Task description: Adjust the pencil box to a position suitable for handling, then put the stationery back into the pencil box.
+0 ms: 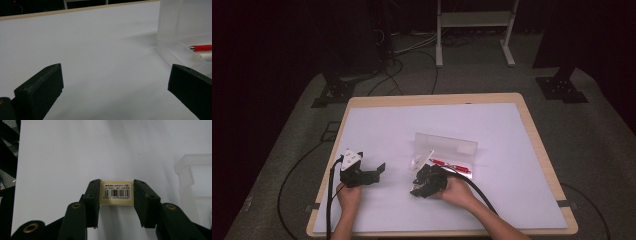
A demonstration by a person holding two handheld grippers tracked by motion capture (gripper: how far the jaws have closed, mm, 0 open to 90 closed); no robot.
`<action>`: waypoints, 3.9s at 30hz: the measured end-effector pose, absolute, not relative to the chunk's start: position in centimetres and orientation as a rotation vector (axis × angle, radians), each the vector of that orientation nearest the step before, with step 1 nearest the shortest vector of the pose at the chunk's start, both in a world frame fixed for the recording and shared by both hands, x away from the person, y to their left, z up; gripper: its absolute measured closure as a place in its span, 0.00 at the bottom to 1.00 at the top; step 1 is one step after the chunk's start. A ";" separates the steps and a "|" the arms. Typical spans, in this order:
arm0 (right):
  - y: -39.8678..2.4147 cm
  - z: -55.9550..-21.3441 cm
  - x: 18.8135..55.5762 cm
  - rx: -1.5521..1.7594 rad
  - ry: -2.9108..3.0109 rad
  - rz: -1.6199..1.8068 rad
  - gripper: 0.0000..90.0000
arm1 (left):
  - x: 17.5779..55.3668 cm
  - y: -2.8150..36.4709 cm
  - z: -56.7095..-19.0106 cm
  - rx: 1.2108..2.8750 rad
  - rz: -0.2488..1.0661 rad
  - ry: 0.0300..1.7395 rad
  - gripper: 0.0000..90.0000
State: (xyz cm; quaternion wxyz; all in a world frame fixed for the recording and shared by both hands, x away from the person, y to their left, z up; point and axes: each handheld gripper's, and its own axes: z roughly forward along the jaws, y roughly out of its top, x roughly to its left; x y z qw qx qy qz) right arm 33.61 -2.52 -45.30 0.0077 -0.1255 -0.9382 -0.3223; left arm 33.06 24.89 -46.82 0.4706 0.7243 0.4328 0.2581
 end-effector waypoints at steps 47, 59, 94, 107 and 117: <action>-3.6 -41.3 36.6 -0.436 -2.997 -1.063 0.64 | 33.1 24.9 -46.8 1.768 0.631 1.062 0.00; -3.9 -40.7 37.4 -0.467 -2.998 -1.076 0.64 | 33.1 24.9 -46.9 1.759 0.629 1.062 0.00; -4.1 -41.1 40.4 -0.522 -3.015 -1.049 0.64 | 33.1 25.0 -46.8 1.770 0.635 1.054 0.00; -3.3 -42.6 41.2 -0.529 -3.007 -1.022 0.64 | 33.0 25.0 -46.8 1.770 0.634 1.054 0.00; -3.2 -43.4 41.8 -0.557 -2.990 -1.014 0.64 | 33.1 24.9 -46.8 1.765 0.631 1.057 0.00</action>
